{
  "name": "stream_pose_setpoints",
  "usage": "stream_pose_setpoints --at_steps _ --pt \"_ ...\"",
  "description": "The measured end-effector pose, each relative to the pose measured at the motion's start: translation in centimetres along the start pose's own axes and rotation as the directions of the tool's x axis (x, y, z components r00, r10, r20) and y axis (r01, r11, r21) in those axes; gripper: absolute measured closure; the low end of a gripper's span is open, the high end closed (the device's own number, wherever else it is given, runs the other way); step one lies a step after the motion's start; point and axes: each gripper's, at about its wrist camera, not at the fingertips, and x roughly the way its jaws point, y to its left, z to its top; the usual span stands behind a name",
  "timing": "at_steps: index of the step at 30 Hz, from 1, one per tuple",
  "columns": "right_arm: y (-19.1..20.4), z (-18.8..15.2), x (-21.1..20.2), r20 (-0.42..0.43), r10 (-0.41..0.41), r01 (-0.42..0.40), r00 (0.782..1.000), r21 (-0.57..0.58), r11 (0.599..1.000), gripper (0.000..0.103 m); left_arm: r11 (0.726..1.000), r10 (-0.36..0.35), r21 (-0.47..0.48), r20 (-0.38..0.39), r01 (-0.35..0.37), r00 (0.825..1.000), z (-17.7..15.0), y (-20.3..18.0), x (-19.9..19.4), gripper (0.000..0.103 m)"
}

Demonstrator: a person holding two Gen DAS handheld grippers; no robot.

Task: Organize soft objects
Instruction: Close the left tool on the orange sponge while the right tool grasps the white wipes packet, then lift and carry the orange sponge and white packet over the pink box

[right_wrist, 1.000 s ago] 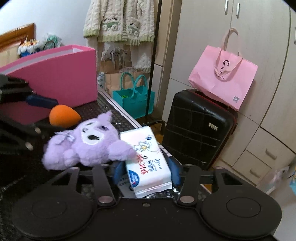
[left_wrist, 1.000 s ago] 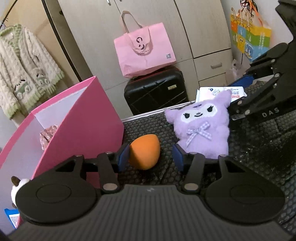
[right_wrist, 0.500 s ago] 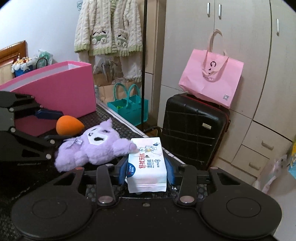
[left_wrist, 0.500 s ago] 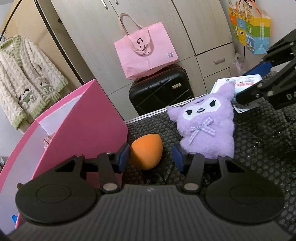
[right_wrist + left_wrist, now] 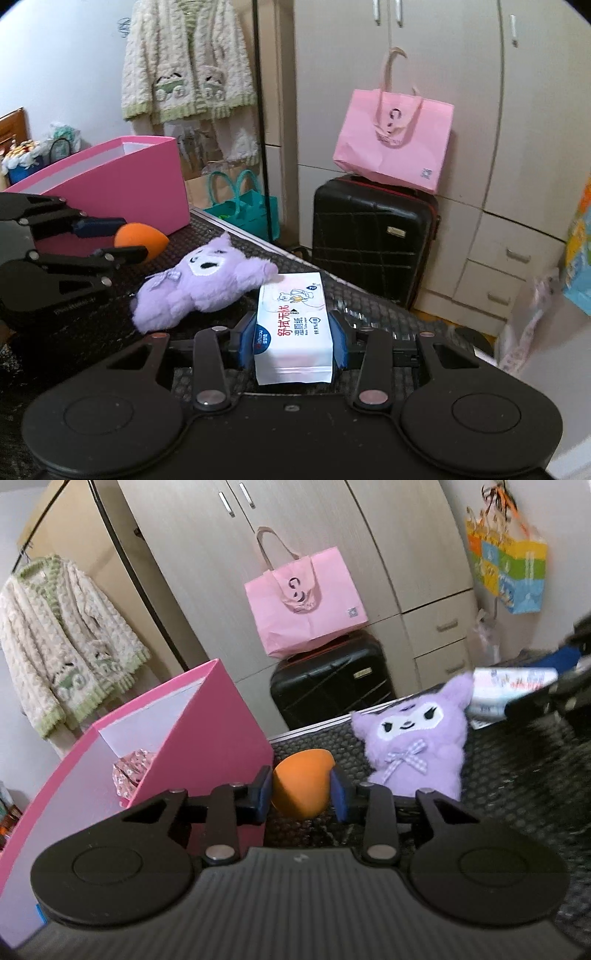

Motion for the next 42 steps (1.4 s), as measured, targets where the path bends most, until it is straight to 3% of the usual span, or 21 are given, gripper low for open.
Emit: stream_pose_setpoints --at_steps 6,15,23,34,38,42 --pt "1.7 -1.6 -1.6 -0.022 -0.076 0.078 0.997 0.086 0.993 0.057 0.992 -0.101 -0.077 0.008 0.102 0.995 -0.1 1.6 -1.9 0.071" --pt "3.1 -2.5 -3.7 -0.066 -0.102 0.114 0.993 0.218 0.969 0.057 0.963 -0.224 -0.149 0.02 0.225 0.974 -0.5 3.5 -4.2 0.071" --pt "4.6 -3.6 -5.6 -0.054 -0.112 0.123 0.992 0.292 0.949 0.057 0.922 -0.343 -0.187 0.012 0.339 0.939 -1.5 4.5 -5.6 0.071" --pt "8.2 -4.7 -8.2 -0.095 -0.126 0.147 0.988 0.28 0.949 0.057 0.854 -0.485 -0.224 -0.015 0.47 0.875 -3.5 6.2 -7.8 0.071" --pt "9.6 -5.1 -9.4 -0.1 -0.107 0.132 0.989 0.284 0.95 0.057 0.863 -0.479 -0.192 -0.018 0.467 0.878 -4.3 6.1 -8.7 0.071" --pt "11.2 -5.3 -10.4 -0.1 -0.099 0.124 0.99 0.274 0.954 0.057 0.85 -0.502 -0.195 -0.017 0.489 0.865 -4.9 6.4 -9.8 0.071"
